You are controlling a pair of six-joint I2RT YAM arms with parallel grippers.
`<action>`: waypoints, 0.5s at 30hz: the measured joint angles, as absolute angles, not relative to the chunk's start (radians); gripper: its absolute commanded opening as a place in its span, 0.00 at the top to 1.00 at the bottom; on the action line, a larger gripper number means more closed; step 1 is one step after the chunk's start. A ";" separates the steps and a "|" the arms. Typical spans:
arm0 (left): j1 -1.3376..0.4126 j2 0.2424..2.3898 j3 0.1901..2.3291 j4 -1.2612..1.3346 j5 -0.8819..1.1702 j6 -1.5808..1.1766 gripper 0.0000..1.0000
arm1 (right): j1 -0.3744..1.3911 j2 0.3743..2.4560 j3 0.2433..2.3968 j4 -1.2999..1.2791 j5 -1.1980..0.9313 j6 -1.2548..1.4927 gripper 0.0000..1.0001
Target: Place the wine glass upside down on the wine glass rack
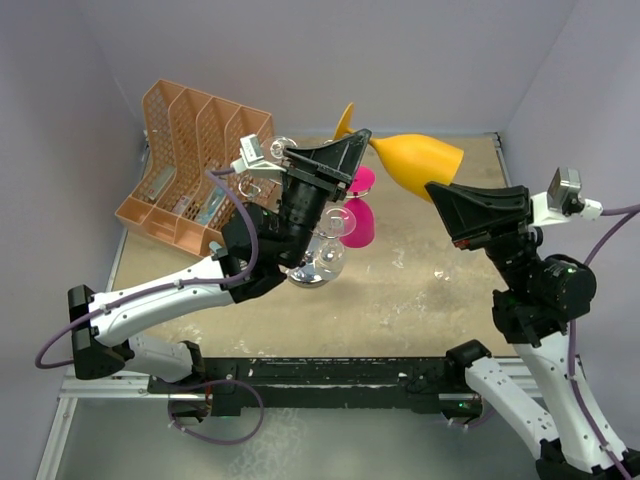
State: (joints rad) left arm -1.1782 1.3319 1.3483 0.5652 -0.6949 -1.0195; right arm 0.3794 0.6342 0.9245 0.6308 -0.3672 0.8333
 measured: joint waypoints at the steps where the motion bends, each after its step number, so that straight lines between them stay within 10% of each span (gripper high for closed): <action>1: -1.178 1.335 1.353 0.567 -0.698 -1.019 0.59 | 0.379 0.638 0.919 0.643 -0.381 0.838 1.00; 15: -1.178 1.346 1.366 0.590 -0.737 -0.961 1.00 | 0.379 0.680 0.879 0.684 -0.489 0.864 0.96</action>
